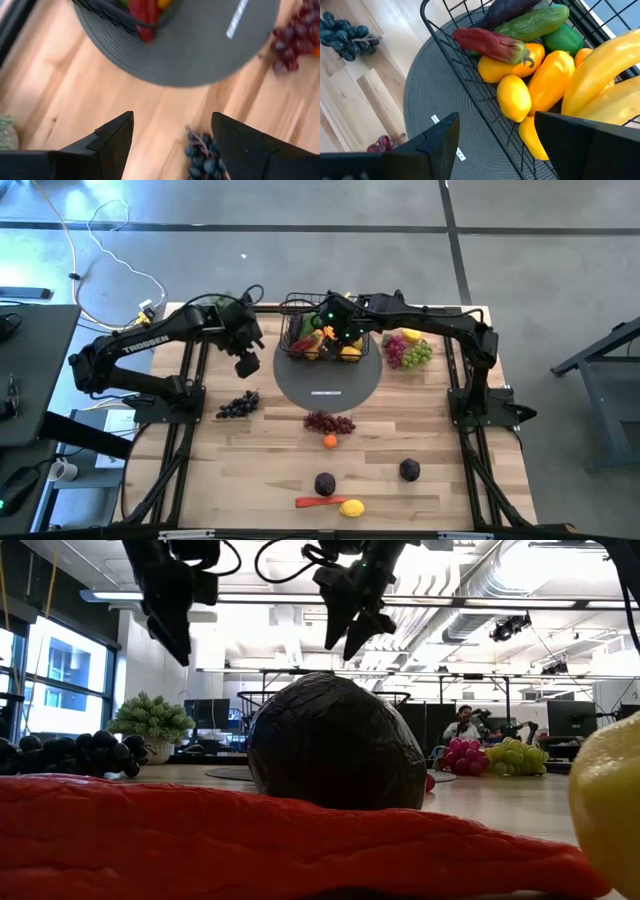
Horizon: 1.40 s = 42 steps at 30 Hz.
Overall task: Build produce basket
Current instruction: Put the bottom left purple grapes into the black wire basket
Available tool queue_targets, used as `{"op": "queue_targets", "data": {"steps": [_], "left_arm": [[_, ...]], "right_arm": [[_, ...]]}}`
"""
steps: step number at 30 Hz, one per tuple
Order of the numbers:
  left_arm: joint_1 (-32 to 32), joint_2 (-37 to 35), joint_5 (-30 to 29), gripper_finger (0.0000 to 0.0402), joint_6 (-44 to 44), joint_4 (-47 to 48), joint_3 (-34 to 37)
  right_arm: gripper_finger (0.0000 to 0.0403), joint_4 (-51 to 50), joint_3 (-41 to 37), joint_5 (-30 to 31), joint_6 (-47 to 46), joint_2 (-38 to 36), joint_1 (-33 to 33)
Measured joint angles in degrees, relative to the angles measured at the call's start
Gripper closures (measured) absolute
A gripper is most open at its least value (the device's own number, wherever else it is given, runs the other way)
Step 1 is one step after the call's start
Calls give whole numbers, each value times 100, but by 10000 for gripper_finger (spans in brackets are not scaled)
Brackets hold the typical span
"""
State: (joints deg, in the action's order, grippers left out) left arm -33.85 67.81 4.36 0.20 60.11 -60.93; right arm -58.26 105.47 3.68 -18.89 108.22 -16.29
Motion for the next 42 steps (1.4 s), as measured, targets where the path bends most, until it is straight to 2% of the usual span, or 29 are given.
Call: {"op": "queue_targets", "data": {"steps": [12, 22, 32, 38, 42], "left_arm": [[1001, -3, -4, 147, -422, 364, 61], [1891, -324, -320, 147, -1128, -78, 1248], [2634, -525, -358, 147, -1932, -125, 1894], [2898, -520, -374, 147, -2340, -236, 2268], [2932, -520, -375, 147, -2612, -699, 2544]], "right_arm": [[165, -608, -17, 17, 745, -302, -249], [165, -813, -20, 60, 1238, -560, -428], [165, -839, -20, 61, 1488, -557, -542], [165, -837, -20, 61, 1533, -557, -546], [165, -836, -20, 61, 1589, -555, -546]]}}
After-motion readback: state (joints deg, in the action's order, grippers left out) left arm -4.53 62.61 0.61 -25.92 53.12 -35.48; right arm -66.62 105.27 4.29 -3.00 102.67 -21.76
